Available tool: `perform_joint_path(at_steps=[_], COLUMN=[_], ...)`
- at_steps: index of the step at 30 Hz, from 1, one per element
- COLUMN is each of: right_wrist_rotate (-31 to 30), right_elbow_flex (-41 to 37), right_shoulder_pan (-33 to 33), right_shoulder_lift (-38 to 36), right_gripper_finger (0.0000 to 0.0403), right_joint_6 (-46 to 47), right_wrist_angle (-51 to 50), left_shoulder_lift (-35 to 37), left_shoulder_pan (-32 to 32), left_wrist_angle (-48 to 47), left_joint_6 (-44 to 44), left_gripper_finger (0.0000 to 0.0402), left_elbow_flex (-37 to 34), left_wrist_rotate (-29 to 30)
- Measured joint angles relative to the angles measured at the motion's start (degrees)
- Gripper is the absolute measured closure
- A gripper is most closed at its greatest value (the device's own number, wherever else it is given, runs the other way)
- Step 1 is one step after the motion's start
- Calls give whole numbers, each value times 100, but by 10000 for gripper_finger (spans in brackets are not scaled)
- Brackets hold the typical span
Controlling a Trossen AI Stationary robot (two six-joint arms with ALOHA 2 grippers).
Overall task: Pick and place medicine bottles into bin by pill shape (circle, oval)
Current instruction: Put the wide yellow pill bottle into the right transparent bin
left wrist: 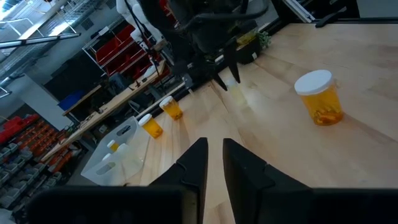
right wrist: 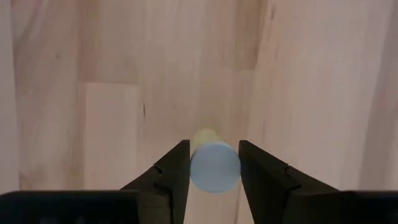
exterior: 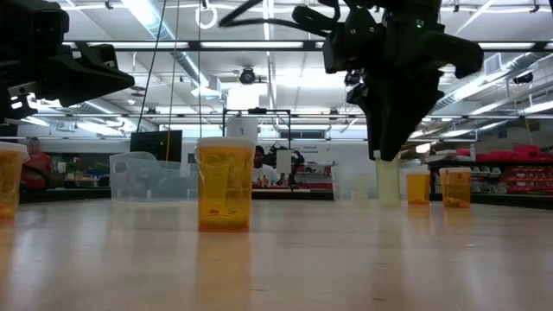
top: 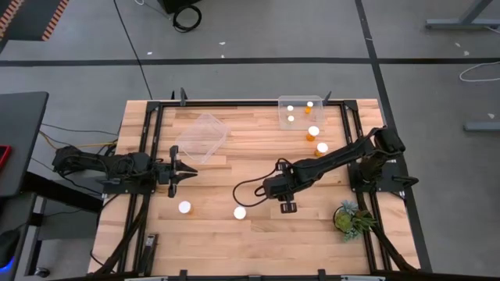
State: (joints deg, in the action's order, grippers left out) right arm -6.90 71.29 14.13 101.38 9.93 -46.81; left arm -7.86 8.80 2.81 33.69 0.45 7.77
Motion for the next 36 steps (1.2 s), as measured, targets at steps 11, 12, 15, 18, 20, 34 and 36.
perform_joint_path(at_steps=[11, 12, 15, 18, 20, 34, 36], right_wrist_rotate=[-234, -235, -265, -481, -654, -1115, -1115], right_elbow_flex=[766, 803, 907, 926, 928, 930, 930], right_shoulder_pan=[-565, -635, -845, -1066, -1225, -2551, -2767], right_shoulder_lift=[-2, -2, -50, -164, -319, -1493, -1562], right_gripper_finger=[267, 267, 267, 267, 267, 267, 267], right_joint_6=[-543, -581, -702, -782, -819, -1126, -1253], right_wrist_angle=[-1160, -1235, -1417, -1601, -1647, -1794, -1800], left_shoulder_lift=[-1, -1, -2, 0, -2, -2, -2], left_shoulder_pan=[2, 1, 0, 0, 2, 0, 0], left_wrist_angle=[0, 0, 0, 0, 4, 9, 9], left_joint_6=[0, 0, 0, 0, 1, 0, 2], left_gripper_finger=[345, 344, 342, 346, 349, 345, 348], left_elbow_flex=[-1, -1, 0, 0, -1, 0, -2], left_wrist_rotate=[-1, -1, -2, 0, -2, 0, 0])
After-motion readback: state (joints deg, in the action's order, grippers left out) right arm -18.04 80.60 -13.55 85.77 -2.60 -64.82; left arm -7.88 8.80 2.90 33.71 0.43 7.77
